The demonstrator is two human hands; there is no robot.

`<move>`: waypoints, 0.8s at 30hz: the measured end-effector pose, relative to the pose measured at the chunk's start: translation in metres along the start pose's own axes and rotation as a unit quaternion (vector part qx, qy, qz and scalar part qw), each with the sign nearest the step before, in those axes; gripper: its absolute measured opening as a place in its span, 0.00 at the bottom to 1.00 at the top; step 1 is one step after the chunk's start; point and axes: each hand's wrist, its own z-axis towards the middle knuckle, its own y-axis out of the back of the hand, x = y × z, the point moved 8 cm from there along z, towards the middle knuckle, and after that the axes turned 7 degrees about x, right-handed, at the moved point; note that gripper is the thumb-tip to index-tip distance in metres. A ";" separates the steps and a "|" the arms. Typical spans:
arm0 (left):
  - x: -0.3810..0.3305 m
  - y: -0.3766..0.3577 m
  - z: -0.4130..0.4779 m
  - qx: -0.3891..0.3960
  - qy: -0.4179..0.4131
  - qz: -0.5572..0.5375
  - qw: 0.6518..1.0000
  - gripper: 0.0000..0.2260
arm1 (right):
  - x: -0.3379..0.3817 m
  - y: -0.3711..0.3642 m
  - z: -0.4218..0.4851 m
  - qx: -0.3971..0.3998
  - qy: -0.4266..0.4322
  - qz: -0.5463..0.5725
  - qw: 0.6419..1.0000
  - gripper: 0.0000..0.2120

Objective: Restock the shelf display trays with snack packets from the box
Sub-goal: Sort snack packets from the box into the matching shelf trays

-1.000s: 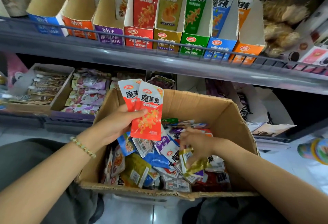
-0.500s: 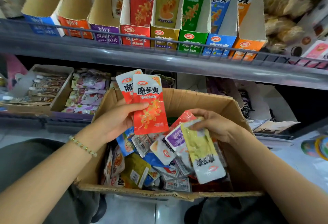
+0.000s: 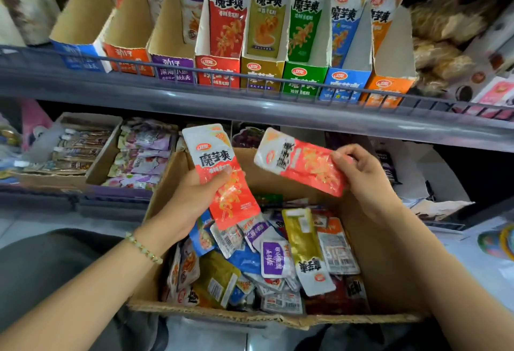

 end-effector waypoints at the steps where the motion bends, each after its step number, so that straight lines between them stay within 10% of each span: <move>1: -0.002 -0.002 0.000 -0.001 -0.009 0.000 1.000 0.12 | 0.001 -0.002 -0.003 -0.005 -0.004 0.059 0.998 0.05; 6: -0.005 -0.022 -0.004 0.001 -0.034 0.021 0.999 0.15 | -0.012 -0.061 -0.023 0.090 -0.062 0.146 0.983 0.17; 14: -0.011 -0.033 -0.003 0.019 -0.096 0.100 0.990 0.04 | -0.013 -0.096 -0.041 0.093 -0.033 0.026 0.995 0.08; 24: 0.001 -0.055 -0.006 0.084 -0.111 0.191 0.972 0.27 | -0.024 -0.110 -0.031 0.082 -0.110 0.268 0.954 0.15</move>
